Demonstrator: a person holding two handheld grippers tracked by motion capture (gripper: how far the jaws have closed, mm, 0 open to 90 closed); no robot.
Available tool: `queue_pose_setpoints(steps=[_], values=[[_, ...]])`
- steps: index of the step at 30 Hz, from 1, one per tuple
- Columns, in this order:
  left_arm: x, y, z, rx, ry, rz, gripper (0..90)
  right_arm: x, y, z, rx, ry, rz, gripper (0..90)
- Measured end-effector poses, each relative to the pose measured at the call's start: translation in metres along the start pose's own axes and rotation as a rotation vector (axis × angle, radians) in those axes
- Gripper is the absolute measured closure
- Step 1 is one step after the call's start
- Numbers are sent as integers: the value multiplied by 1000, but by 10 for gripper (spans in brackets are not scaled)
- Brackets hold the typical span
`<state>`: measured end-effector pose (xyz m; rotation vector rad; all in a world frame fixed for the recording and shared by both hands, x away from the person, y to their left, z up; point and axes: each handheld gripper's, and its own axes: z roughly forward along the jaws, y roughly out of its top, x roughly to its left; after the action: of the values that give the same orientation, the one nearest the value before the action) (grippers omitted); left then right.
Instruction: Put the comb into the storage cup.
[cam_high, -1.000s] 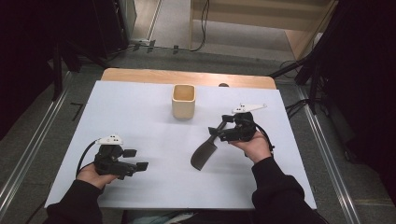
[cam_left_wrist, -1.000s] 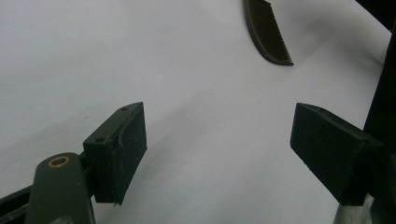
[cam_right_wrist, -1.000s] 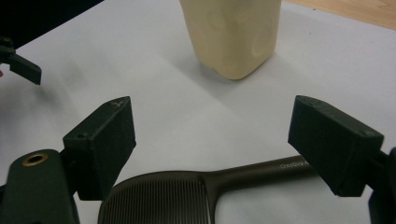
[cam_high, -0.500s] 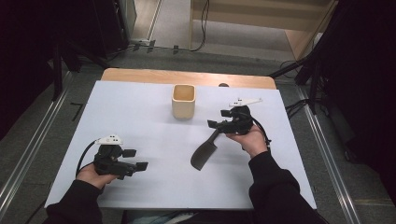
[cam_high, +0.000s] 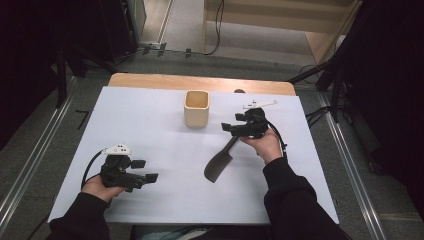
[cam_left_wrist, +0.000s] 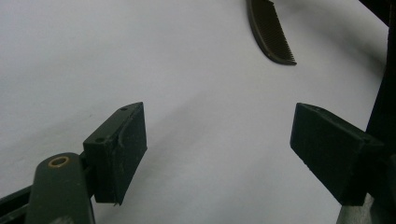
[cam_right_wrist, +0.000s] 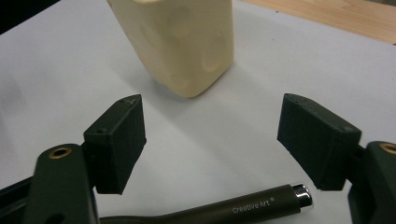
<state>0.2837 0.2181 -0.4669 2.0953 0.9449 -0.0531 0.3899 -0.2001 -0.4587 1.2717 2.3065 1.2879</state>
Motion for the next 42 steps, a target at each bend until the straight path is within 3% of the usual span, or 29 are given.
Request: queue_pose_setpoints(steps=[11, 14, 16, 18, 23, 25, 29, 42], values=[[-1, 0, 0, -1, -2, 1, 191, -4, -4, 7, 22, -29, 8, 308], [-1, 0, 1, -3, -3, 2, 191, -3, -5, 8, 24, -27, -13, 365], [-1, 0, 0, -3, -2, 2, 191, -3, -7, 10, 18, -24, -27, 447], [-1, 0, 0, -4, 2, 2, 191, -3, -8, 11, 33, -38, -14, 534], [-1, 1, 0, -8, 2, 1, 191, -4, -14, 15, 34, -13, 24, 807], [-1, 1, -1, -9, 4, 1, 191, -4, -17, 16, 41, -13, 13, 875], [-1, 1, -1, -13, 5, 1, 191, -5, -22, 21, 80, -31, 5, 877], [0, 1, -1, -13, 3, -2, 191, -18, -33, 29, 135, -43, 50, 876]])
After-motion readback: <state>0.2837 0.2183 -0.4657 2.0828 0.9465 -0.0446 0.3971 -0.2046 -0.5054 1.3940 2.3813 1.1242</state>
